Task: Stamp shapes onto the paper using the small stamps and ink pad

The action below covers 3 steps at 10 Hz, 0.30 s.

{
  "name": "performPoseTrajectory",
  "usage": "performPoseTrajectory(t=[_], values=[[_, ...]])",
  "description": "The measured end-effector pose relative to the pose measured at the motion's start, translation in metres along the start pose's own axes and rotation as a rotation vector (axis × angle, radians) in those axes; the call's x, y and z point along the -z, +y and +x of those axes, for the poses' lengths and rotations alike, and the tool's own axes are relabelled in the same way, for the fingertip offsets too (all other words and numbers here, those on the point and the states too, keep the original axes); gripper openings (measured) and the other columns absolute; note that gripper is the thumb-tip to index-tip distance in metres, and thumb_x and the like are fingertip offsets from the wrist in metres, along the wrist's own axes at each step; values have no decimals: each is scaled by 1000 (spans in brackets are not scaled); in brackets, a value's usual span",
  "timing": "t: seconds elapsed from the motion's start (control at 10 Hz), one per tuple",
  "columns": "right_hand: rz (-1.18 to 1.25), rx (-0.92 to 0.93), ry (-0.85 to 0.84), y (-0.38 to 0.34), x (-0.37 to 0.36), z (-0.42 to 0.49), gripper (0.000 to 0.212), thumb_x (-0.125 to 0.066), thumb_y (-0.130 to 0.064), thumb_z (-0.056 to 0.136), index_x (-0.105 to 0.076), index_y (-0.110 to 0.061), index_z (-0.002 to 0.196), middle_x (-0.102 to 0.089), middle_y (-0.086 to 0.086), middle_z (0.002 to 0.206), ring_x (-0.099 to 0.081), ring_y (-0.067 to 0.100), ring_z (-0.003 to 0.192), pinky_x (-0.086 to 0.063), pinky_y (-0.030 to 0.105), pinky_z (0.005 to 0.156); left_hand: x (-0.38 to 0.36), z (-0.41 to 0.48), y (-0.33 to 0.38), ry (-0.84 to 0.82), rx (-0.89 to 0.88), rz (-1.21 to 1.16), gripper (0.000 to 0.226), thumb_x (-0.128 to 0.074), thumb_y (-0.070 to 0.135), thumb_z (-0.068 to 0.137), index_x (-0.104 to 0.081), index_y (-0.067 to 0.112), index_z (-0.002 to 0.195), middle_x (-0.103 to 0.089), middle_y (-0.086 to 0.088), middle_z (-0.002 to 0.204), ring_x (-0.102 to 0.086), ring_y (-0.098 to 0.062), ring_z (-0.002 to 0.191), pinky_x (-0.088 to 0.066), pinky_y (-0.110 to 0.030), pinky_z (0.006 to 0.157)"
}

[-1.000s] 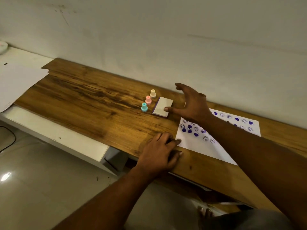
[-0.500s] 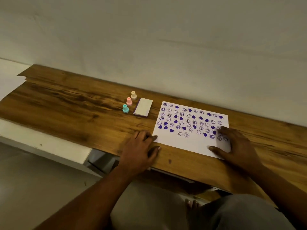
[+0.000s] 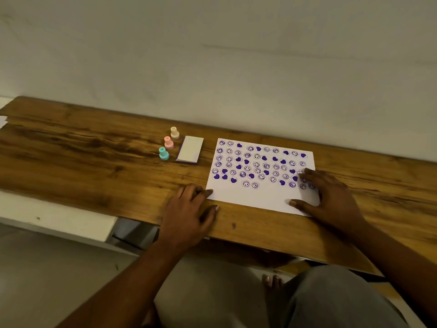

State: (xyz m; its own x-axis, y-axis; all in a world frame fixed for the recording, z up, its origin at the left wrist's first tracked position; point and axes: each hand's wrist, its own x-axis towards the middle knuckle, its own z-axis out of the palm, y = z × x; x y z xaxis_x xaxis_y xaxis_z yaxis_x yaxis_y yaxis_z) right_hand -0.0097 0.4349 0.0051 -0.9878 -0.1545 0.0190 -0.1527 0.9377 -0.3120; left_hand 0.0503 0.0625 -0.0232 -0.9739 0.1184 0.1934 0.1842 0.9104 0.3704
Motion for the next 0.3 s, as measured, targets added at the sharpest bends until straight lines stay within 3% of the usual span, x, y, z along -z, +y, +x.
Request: performPoseTrajectory(t=[0.1,0.2,0.3], values=[[129,-41,184,1,6,2,78,-57,-84,79,-52,-38,143,-53,-8,150,-57,23,127,-52,45,100,3,-5,1,60,-25,-87,54,-61,55,95,-67,21,137,-61,-4,131,-59,-20,114,-54,-37,84],[224,-54,286,0,5,22,69,-55,-82,82,-59,-36,133,-58,-8,136,-58,16,117,-46,32,90,-3,1,-8,170,-98,-104,51,-64,55,95,-68,21,133,-60,-4,130,-58,-15,111,-51,-26,78],[211,-4,315,-15,-4,39,60,-63,-72,84,-62,-33,130,-59,-10,131,-53,4,112,-40,25,89,7,11,-13,285,-59,-162,48,-69,54,94,-70,21,130,-61,-2,129,-54,-8,114,-44,-17,82]])
